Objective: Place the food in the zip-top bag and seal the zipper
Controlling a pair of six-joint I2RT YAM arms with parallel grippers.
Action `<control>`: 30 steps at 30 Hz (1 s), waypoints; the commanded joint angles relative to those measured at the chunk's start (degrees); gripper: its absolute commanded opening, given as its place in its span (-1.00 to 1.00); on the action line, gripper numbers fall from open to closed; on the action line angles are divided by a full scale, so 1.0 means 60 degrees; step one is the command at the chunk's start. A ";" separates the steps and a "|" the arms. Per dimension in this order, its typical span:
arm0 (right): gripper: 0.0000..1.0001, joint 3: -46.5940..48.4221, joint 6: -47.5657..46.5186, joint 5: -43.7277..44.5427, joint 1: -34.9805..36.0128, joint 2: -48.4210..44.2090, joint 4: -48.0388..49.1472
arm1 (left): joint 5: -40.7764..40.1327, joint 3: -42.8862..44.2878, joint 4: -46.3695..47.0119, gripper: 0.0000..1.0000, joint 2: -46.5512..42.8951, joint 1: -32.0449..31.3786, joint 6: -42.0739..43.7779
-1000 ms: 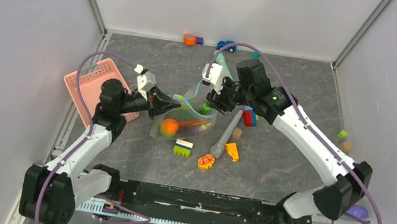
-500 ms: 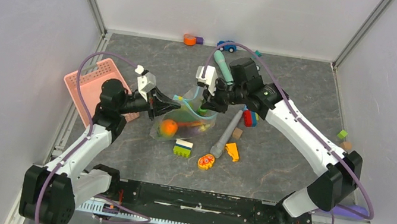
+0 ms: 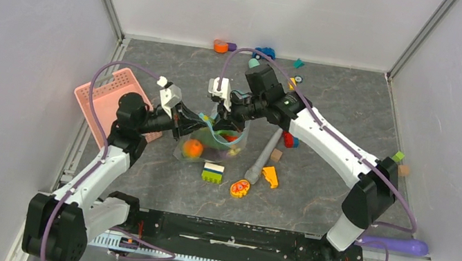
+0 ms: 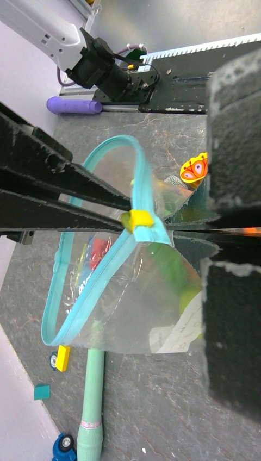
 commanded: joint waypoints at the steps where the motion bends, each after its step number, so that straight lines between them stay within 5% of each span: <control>1: -1.00 0.0080 -0.0329 -0.0109 0.0125 0.0421 -0.0676 | -0.0554 0.0039 0.0762 -0.96 -0.0485 -0.0033 -0.0096; 13: -1.00 -0.1166 0.0101 0.1745 0.0155 -0.0685 0.0128 | -0.2169 -0.0364 0.0823 -0.96 -0.0984 -0.0021 -0.0670; 21: -1.00 -0.1860 0.0577 0.2550 0.0155 -0.1292 0.0643 | -0.2064 -0.0167 0.0900 -0.96 -0.0696 -0.0018 -0.1123; 30: -1.00 -0.0972 0.0998 0.2181 0.0205 -0.0179 0.0537 | -0.1071 -0.0205 0.1346 -0.96 -0.0966 -0.0022 -0.1385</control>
